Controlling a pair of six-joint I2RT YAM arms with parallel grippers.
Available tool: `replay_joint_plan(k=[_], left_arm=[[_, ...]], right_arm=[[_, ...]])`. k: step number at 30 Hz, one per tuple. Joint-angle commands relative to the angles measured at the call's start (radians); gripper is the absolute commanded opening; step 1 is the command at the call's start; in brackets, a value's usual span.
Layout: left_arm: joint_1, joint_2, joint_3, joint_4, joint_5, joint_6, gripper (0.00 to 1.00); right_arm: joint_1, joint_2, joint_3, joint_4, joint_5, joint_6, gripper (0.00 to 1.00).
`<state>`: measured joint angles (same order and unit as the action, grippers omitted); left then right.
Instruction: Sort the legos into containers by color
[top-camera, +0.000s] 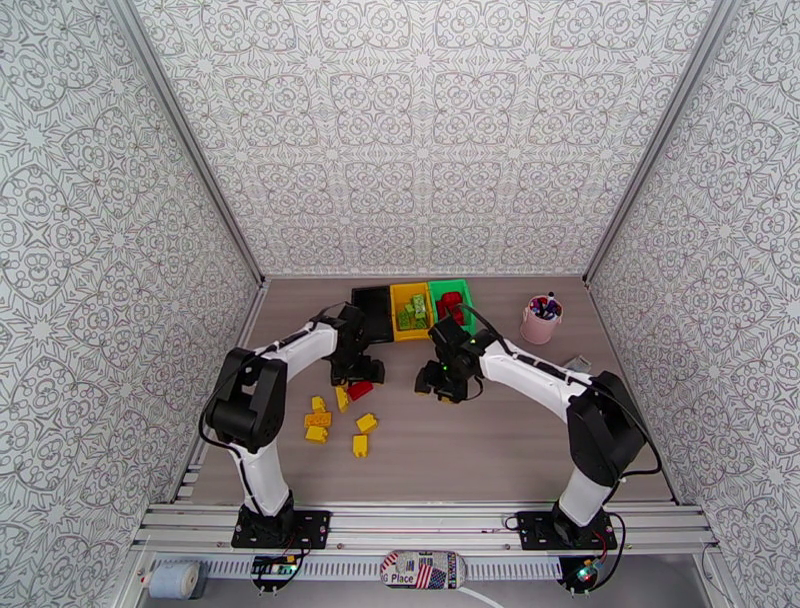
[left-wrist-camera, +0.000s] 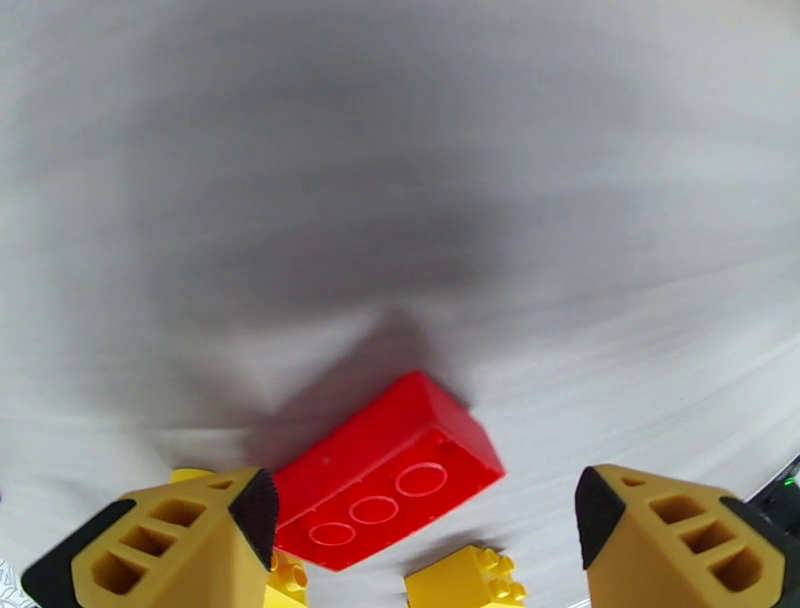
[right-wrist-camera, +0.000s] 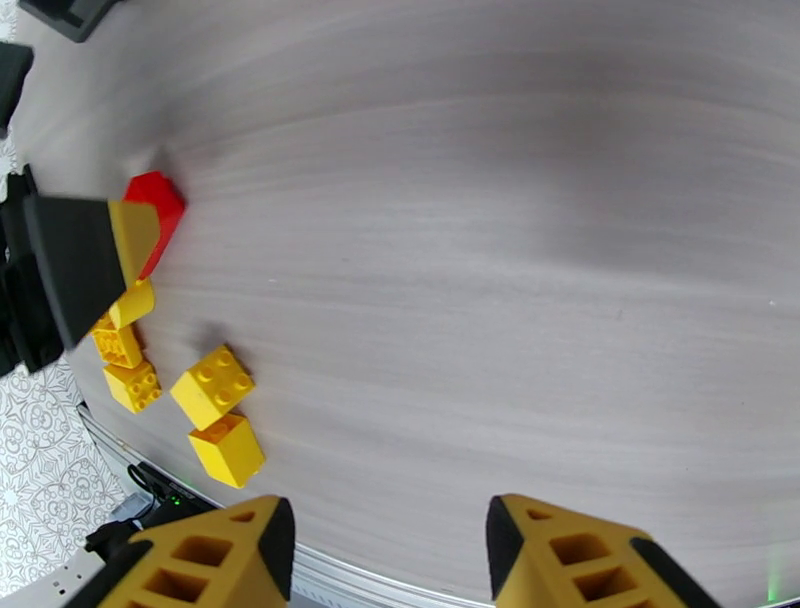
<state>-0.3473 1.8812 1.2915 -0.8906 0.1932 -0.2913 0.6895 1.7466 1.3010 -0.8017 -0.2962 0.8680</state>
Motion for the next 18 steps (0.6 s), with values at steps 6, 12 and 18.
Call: replay_joint_plan(k=[6, 12, 18], left_arm=[[-0.107, 0.07, -0.022, -0.05, -0.088, -0.045, 0.66], [-0.123, 0.099, 0.004, -0.067, -0.123, -0.092, 0.54], [-0.126, 0.088, 0.036, -0.079, -0.118, -0.128, 0.41]], right_arm=[[0.009, -0.068, -0.067, 0.022, 0.011, 0.021, 0.56], [0.01, -0.105, -0.108, 0.026, 0.023, 0.029, 0.56], [0.009, -0.131, -0.142, 0.027, 0.035, 0.034, 0.56]])
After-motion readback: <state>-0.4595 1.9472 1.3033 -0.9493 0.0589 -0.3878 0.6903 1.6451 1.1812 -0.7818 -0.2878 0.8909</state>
